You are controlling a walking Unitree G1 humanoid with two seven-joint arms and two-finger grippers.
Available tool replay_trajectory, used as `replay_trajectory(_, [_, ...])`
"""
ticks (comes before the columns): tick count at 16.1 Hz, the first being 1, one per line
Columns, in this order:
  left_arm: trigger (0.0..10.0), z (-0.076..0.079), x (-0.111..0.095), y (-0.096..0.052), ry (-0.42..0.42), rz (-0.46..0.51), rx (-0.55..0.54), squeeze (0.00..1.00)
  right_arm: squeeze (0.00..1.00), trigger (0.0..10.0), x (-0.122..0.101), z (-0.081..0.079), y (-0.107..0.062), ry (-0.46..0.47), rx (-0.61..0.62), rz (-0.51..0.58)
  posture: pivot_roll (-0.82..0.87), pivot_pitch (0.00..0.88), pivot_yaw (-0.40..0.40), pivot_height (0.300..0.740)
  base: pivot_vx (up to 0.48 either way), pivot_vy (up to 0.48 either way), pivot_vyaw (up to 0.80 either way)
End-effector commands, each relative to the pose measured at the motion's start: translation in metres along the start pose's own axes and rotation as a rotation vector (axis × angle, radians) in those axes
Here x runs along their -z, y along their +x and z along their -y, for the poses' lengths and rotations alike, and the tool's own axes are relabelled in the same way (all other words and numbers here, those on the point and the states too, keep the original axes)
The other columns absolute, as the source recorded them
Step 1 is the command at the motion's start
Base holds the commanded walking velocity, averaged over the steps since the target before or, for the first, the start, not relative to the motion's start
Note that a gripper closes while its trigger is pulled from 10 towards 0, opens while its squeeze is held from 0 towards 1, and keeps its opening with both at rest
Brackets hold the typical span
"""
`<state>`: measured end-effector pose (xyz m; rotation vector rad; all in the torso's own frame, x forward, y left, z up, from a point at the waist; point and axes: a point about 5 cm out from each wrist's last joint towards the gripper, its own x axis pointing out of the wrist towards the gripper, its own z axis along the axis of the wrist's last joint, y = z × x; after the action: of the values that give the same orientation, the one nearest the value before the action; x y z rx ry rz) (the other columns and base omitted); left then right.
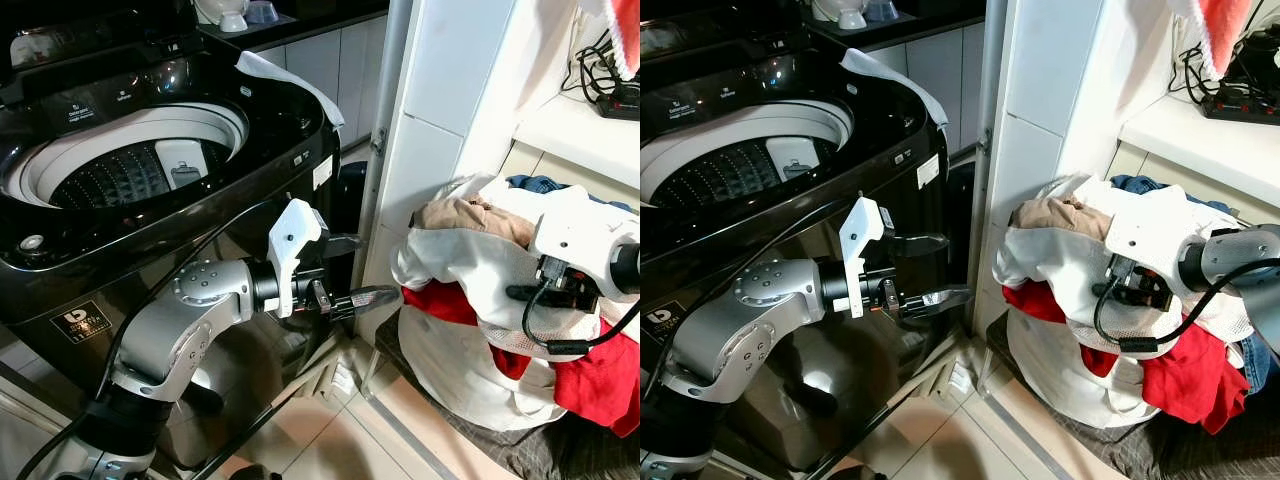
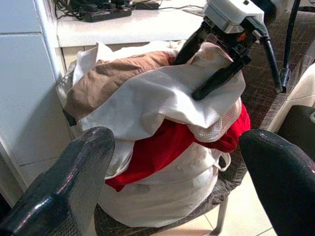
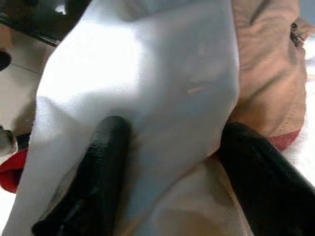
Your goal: Clothes washing
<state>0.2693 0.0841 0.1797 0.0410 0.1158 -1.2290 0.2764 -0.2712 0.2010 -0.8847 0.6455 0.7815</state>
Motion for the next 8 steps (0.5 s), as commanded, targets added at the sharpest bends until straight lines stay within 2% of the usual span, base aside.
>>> replay_trajectory(1, [10.0, 0.0003, -0.0046, -0.0014, 0.02, -0.002, 0.004, 0.0, 0.0, 0.0, -0.0002, 0.005, -0.0092, -0.029, 0.009, -0.02, -0.03, 0.0, 0.034, 0.74, 0.0, 0.0, 0.0])
replay_trajectory(8, [10.0, -0.0009, -0.0049, -0.001, 0.02, -0.001, -0.001, 0.0, 0.0, 0.0, 0.0019, 0.0071, -0.0163, -0.031, -0.004, -0.032, -0.03, 0.0, 0.036, 0.74, 0.0, 0.0, 0.0])
